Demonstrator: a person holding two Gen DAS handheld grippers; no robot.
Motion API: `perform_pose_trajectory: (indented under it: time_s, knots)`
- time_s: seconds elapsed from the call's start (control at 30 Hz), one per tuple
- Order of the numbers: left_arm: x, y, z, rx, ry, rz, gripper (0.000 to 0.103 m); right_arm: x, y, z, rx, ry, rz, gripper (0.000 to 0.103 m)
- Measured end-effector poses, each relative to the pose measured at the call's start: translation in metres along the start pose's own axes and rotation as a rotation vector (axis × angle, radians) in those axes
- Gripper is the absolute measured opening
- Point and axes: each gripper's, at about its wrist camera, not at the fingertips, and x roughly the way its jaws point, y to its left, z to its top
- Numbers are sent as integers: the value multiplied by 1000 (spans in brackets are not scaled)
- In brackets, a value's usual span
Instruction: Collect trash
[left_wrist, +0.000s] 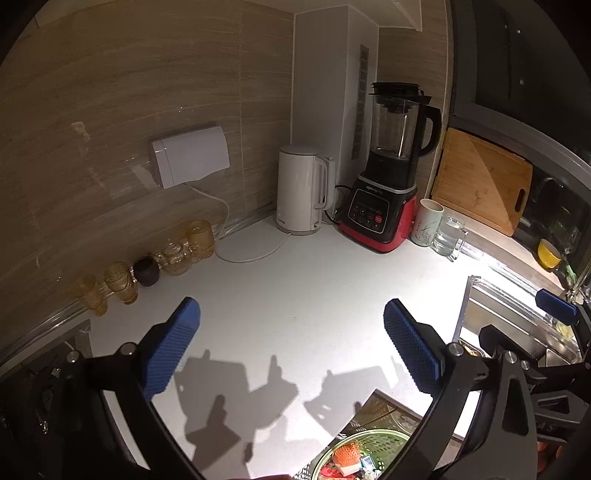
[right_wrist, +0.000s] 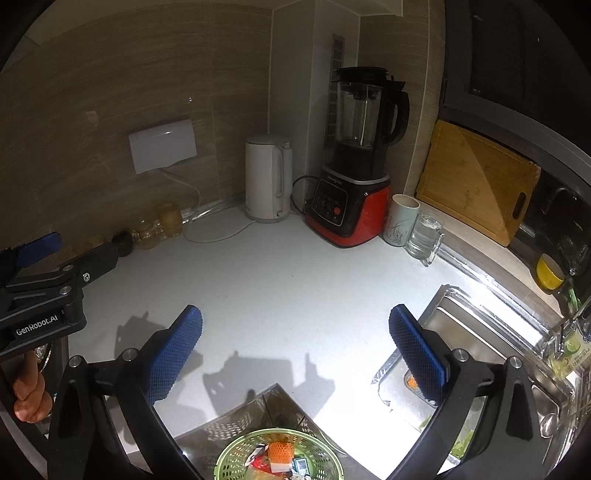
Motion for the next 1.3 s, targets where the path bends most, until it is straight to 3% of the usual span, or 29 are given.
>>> perform_pose_trajectory:
  time_s: [1.3]
  knots:
    - [-11, -7, -7, -4, -12, 13, 95, -6, 4, 3, -14, -3, 17, 100]
